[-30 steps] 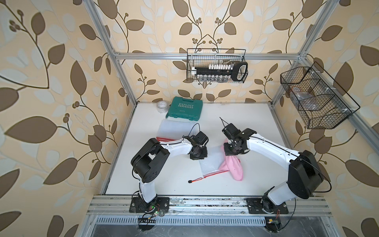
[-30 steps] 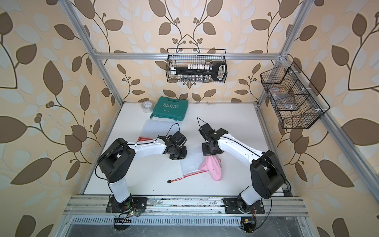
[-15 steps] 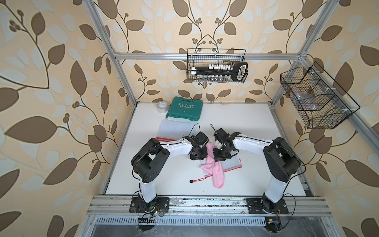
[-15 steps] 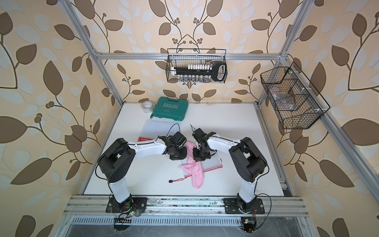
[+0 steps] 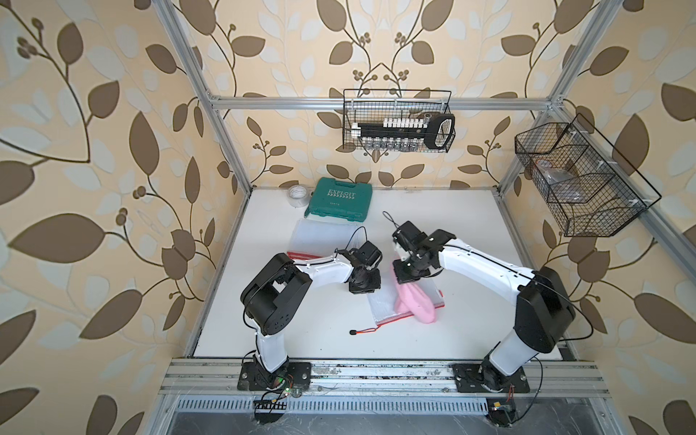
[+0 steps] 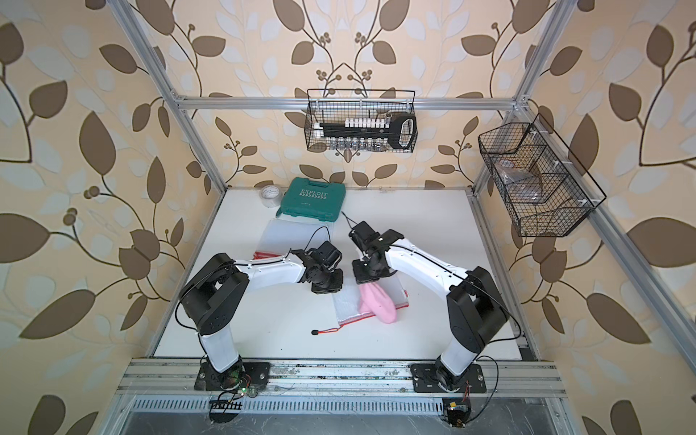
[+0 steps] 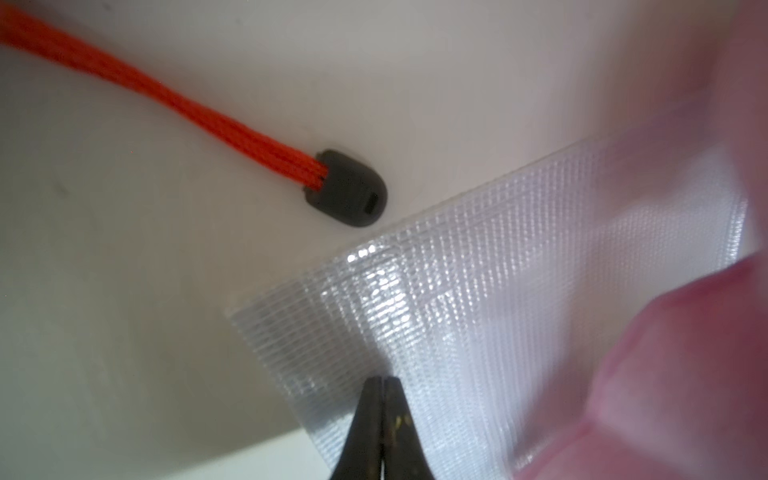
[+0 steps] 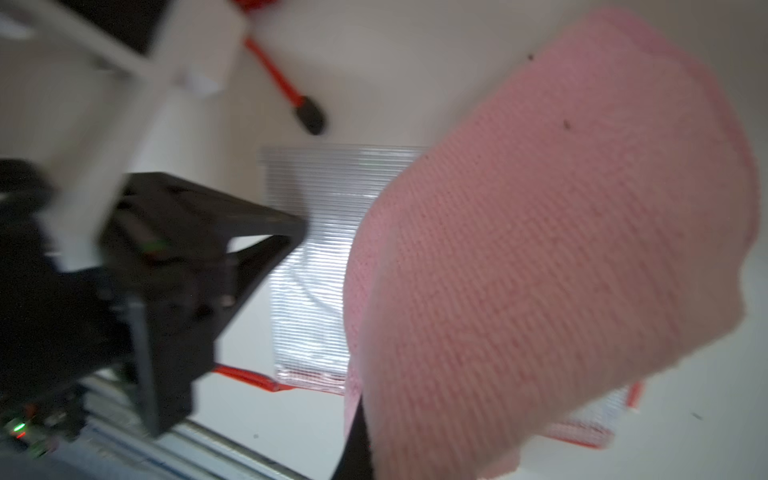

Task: Wipe the document bag
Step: Wipe the dirt from the document bag.

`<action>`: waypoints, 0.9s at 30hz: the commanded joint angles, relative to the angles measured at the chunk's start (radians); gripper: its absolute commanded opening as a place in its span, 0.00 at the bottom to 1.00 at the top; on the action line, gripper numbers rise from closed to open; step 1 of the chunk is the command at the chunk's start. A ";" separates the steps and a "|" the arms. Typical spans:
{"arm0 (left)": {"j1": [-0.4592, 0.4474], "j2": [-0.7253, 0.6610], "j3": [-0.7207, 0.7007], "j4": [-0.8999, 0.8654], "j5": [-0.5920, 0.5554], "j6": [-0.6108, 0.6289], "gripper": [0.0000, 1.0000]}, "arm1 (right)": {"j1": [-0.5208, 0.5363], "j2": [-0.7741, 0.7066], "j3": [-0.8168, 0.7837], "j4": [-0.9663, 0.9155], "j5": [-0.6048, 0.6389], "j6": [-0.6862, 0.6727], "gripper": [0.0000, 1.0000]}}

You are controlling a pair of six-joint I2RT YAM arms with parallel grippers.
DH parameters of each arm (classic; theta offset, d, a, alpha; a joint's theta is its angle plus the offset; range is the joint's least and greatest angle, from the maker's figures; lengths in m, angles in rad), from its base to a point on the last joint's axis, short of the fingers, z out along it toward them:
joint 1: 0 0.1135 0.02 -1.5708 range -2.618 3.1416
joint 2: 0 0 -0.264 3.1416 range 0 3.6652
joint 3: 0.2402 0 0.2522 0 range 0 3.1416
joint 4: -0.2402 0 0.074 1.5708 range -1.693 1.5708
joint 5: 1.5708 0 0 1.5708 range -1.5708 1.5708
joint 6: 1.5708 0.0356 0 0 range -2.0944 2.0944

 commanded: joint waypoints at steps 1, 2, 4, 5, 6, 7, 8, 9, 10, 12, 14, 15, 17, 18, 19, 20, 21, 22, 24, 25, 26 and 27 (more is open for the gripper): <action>0.012 0.047 -0.015 -0.073 -0.025 0.016 0.07 | -0.014 0.113 -0.041 0.129 -0.209 0.073 0.00; 0.012 0.047 -0.014 -0.075 -0.027 0.015 0.07 | -0.031 0.137 -0.058 0.130 -0.203 0.090 0.00; 0.012 0.050 -0.015 -0.077 -0.029 0.018 0.07 | -0.082 0.123 -0.119 0.120 -0.137 0.107 0.00; 0.012 0.052 -0.016 -0.077 -0.030 0.020 0.06 | -0.118 0.091 -0.166 0.109 -0.094 0.105 0.00; 0.012 0.052 -0.014 -0.077 -0.031 0.020 0.06 | -0.153 0.062 -0.190 0.088 -0.055 0.100 0.00; 0.012 0.053 -0.018 -0.076 -0.031 0.020 0.06 | -0.193 0.029 -0.221 0.062 -0.012 0.091 0.00; 0.012 0.054 -0.020 -0.076 -0.031 0.023 0.06 | -0.227 -0.006 -0.241 0.027 0.039 0.080 0.00; 0.012 0.057 -0.021 -0.076 -0.032 0.023 0.06 | -0.251 -0.034 -0.249 -0.020 0.093 0.069 0.00; 0.012 0.060 -0.020 -0.076 -0.035 0.025 0.06 | -0.270 -0.069 -0.257 -0.061 0.171 0.061 0.00; 0.014 0.060 -0.022 -0.078 -0.043 0.028 0.06 | -0.301 -0.126 -0.266 -0.137 0.322 0.050 0.00; 0.017 0.062 -0.024 -0.079 -0.047 0.029 0.06 | -0.325 -0.164 -0.267 -0.181 0.415 0.048 0.00; 0.019 0.061 -0.025 -0.079 -0.046 0.030 0.06 | -0.333 -0.181 -0.262 -0.198 0.458 0.048 0.00; 0.022 0.056 -0.028 -0.079 -0.048 0.031 0.06 | -0.331 -0.218 -0.241 -0.198 0.444 0.037 0.00; 0.023 0.050 -0.028 -0.079 -0.049 0.032 0.06 | -0.311 -0.240 -0.225 -0.172 0.372 0.017 0.00; 0.022 0.048 -0.027 -0.081 -0.050 0.034 0.06 | -0.279 -0.247 -0.202 -0.145 0.309 -0.003 0.00; 0.022 0.049 -0.022 -0.082 -0.051 0.037 0.06 | -0.228 -0.234 -0.173 -0.121 0.221 -0.028 0.00; 0.024 0.052 -0.019 -0.083 -0.049 0.038 0.06 | -0.179 -0.198 -0.129 -0.114 0.136 -0.045 0.00; 0.024 0.055 -0.014 -0.083 -0.046 0.039 0.06 | -0.139 -0.161 -0.087 -0.113 0.067 -0.054 0.00; 0.024 0.060 -0.008 -0.085 -0.042 0.039 0.06 | -0.078 -0.110 -0.061 -0.027 -0.076 -0.065 0.00; 0.024 0.060 -0.006 -0.085 -0.042 0.039 0.06 | -0.066 -0.096 -0.070 0.026 -0.125 -0.054 0.00; 0.025 0.060 -0.004 -0.086 -0.041 0.040 0.06 | -0.063 -0.075 -0.083 0.088 -0.194 -0.038 0.00; 0.025 0.060 -0.005 -0.087 -0.043 0.040 0.06 | -0.062 -0.039 -0.084 0.116 -0.233 -0.030 0.00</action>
